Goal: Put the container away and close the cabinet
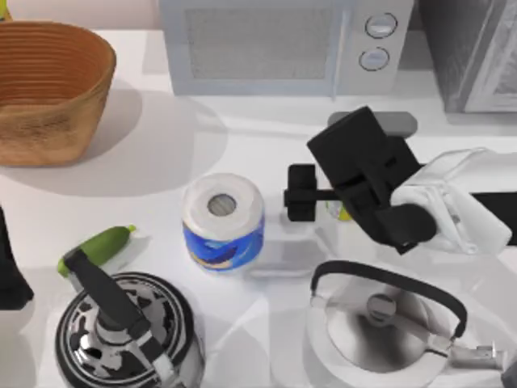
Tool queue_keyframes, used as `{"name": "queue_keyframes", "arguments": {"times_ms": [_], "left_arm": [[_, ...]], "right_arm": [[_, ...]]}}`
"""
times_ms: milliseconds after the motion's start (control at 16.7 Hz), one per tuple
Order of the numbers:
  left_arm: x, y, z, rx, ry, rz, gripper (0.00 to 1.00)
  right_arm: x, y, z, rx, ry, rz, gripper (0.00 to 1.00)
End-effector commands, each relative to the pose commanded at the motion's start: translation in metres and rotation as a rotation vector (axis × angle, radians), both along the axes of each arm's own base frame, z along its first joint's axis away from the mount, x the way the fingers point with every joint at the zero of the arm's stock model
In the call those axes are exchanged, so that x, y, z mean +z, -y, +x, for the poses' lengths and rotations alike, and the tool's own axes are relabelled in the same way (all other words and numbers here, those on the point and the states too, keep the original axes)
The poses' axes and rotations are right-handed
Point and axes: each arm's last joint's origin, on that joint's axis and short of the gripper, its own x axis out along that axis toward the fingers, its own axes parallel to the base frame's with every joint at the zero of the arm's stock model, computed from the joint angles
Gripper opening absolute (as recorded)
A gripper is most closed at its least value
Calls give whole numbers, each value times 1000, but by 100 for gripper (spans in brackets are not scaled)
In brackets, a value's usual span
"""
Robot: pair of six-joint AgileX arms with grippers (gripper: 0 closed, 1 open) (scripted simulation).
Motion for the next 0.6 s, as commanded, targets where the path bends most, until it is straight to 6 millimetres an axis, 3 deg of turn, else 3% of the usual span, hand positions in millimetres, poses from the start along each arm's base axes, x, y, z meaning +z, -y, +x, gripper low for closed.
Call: {"name": "queue_keyframes", "arguments": {"times_ms": [300, 600], "left_arm": [[0, 0, 0, 0, 0, 0, 100], [0, 0, 0, 0, 0, 0, 100]], "right_arm": [[-1, 2, 4, -2, 0, 0, 100], [-24, 6, 32, -3, 0, -1, 100]]}}
